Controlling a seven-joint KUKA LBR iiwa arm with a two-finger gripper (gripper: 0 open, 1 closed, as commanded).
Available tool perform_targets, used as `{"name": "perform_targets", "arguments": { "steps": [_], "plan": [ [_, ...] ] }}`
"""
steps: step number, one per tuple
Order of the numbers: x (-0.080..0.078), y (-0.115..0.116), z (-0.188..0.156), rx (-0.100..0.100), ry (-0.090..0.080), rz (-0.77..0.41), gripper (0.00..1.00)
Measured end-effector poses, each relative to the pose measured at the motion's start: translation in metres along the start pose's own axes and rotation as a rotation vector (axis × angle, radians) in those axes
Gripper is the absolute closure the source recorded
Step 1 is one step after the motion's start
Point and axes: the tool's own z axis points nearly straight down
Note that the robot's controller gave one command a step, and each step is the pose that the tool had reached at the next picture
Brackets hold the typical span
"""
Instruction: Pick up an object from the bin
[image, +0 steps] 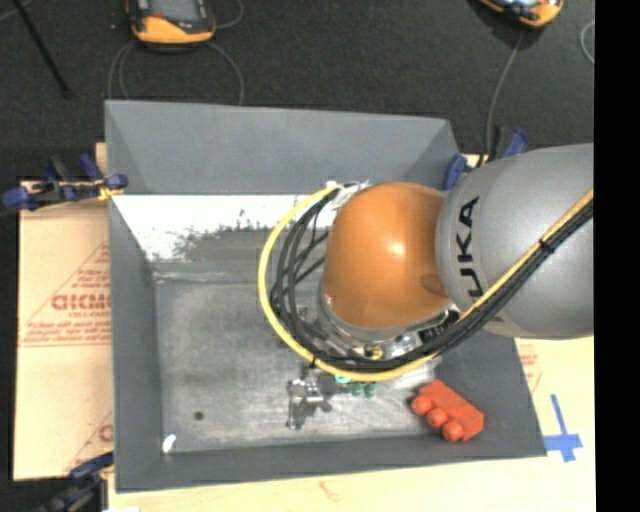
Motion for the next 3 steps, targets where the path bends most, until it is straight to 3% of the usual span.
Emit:
{"name": "perform_targets", "arguments": {
  "steps": [1, 2, 3],
  "plan": [
    [-0.056, -0.052, 0.140, -0.001, -0.013, -0.286, 0.00],
    [-0.046, -0.080, 0.137, -0.004, -0.023, -0.262, 0.00],
    [-0.047, -0.081, 0.136, -0.001, -0.019, -0.257, 1.00]
  ]
}}
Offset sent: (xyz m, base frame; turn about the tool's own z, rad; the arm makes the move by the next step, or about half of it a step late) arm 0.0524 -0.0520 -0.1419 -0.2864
